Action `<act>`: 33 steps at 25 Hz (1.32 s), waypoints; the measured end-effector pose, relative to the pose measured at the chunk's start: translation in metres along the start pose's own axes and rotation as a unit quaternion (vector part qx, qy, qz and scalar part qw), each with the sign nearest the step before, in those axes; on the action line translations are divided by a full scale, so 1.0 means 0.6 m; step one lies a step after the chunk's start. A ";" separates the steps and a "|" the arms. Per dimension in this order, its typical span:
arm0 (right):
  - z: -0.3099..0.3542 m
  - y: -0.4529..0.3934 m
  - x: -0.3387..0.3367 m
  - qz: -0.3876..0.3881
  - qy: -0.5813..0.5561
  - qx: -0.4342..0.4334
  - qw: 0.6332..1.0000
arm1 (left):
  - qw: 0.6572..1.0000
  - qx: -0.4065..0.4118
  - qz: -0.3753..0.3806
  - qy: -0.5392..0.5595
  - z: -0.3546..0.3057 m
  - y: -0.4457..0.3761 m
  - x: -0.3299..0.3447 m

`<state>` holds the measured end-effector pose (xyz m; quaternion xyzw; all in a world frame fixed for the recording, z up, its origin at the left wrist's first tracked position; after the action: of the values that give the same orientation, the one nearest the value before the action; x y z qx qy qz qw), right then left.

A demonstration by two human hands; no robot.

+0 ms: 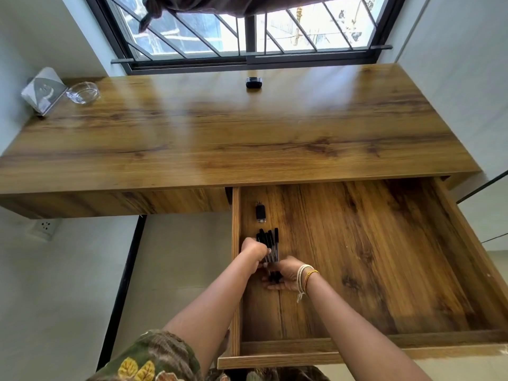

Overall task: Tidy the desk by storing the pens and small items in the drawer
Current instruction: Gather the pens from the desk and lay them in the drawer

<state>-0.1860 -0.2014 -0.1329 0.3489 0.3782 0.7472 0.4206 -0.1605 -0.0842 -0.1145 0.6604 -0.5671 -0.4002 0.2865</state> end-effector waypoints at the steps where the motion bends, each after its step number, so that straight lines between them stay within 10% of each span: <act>1: 0.002 -0.002 -0.004 -0.023 0.048 0.004 0.999 | 1.000 0.004 -0.005 -0.010 0.000 -0.002 -0.001; 7: 0.022 0.011 -0.030 -0.153 0.326 0.037 0.932 | 1.000 0.002 -0.020 -0.013 0.001 0.004 -0.002; 23: 0.060 0.051 -0.046 -0.233 0.496 -0.021 0.836 | 0.967 0.123 -0.086 -0.207 -0.040 0.056 -0.011; 29: 0.132 0.096 -0.030 -0.287 0.516 -0.101 0.800 | 0.850 0.412 -0.158 -0.286 -0.128 0.148 -0.048; 33: 0.227 0.115 0.030 -0.316 0.531 -0.176 0.766 | 0.797 0.451 -0.230 -0.329 -0.161 0.167 -0.118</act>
<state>-0.1043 -0.1734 -0.0059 -0.3232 0.4915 0.6915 0.4193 -0.1329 -0.0417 0.0333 0.6543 -0.5748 -0.3465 -0.3486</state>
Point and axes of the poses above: each hand's wrist, its own y-axis away from the middle knuckle, its own x-axis out of the palm, z = x × y, the point moved 9 cm from there along -y, towards the middle knuckle, and after that the axes turned 5 degrees about z, right-handed, at the moved point
